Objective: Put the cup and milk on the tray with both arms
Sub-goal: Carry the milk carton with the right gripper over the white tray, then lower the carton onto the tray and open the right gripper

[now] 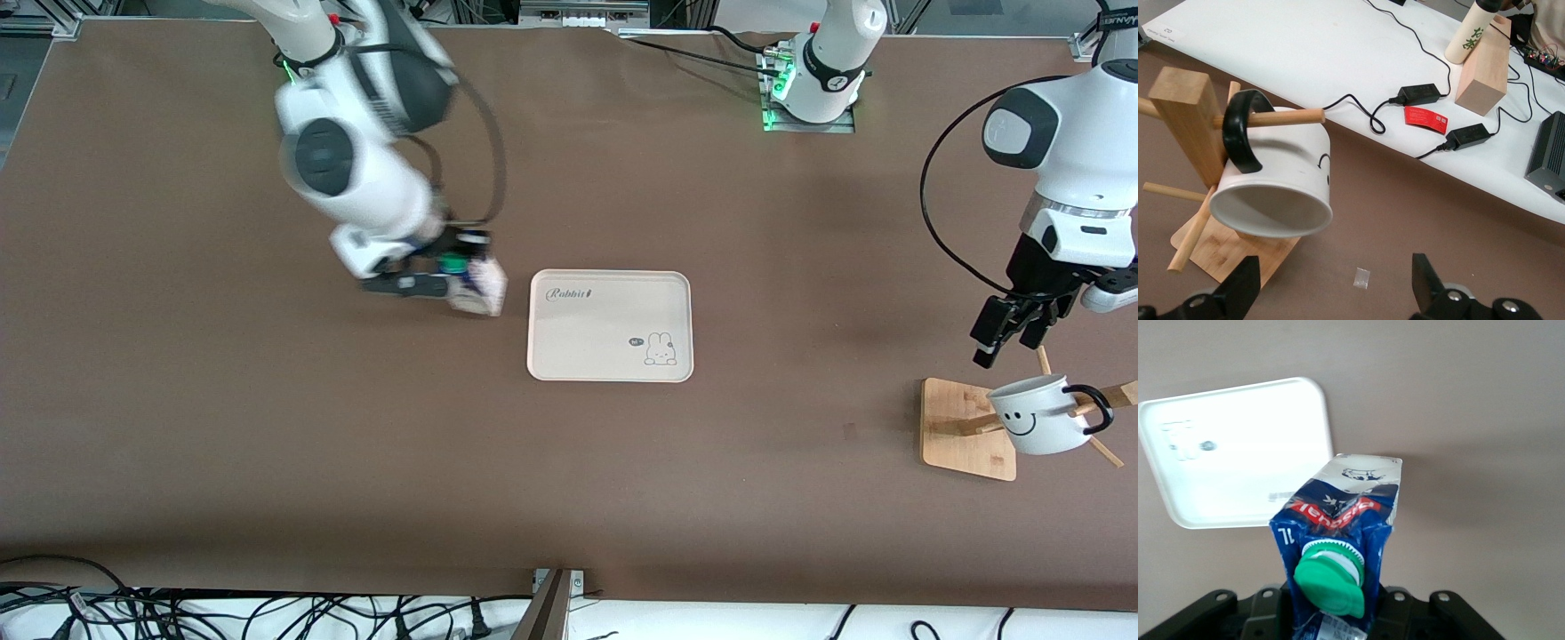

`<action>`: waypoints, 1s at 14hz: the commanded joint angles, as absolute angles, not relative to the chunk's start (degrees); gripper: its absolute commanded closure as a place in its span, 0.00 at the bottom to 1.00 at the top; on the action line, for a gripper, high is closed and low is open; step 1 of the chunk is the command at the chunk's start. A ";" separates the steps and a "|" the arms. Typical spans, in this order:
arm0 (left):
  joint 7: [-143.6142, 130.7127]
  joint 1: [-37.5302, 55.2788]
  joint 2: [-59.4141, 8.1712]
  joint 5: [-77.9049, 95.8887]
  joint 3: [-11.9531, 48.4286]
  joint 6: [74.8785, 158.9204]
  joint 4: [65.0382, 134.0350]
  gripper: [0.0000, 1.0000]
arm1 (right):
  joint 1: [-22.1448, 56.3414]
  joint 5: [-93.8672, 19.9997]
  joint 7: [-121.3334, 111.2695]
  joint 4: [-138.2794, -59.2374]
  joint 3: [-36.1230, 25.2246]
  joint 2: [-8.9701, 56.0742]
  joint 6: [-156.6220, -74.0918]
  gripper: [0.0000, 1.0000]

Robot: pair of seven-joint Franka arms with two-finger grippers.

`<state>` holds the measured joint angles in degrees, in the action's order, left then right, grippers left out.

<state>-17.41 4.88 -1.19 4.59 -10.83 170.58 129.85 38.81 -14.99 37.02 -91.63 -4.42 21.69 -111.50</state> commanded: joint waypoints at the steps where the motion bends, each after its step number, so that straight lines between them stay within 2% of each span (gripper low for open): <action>1: -19.41 5.10 -3.33 5.54 -10.90 179.18 132.45 0.00 | 42.62 -16.44 42.35 -80.44 -5.27 31.45 -112.66 0.69; 6: -21.53 5.10 -8.60 5.62 -10.90 188.24 132.10 0.00 | 45.70 -15.56 44.65 -80.42 -5.36 35.24 -118.74 0.68; 10: -21.62 5.36 -10.80 7.65 -10.90 189.49 130.35 0.00 | 45.88 -15.38 44.65 -80.51 -5.45 36.30 -120.23 0.66; 11: -21.62 5.36 -11.68 7.65 -10.90 189.58 129.30 0.00 | 45.88 -15.03 44.65 -80.59 -5.45 36.65 -120.23 0.53; 13: -21.62 5.36 -12.57 7.73 -10.99 189.84 128.76 0.00 | 45.79 -14.59 44.47 -80.60 -5.62 36.56 -120.23 0.00; 14: -21.62 5.27 -12.74 7.73 -10.90 190.10 128.32 0.00 | 45.62 -14.59 44.12 -80.42 -5.71 36.30 -120.15 0.00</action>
<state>-21.85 4.95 -11.07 6.38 -10.90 189.05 130.36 45.12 -14.92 43.83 -81.96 -4.85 35.80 -120.27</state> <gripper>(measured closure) 0.000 0.405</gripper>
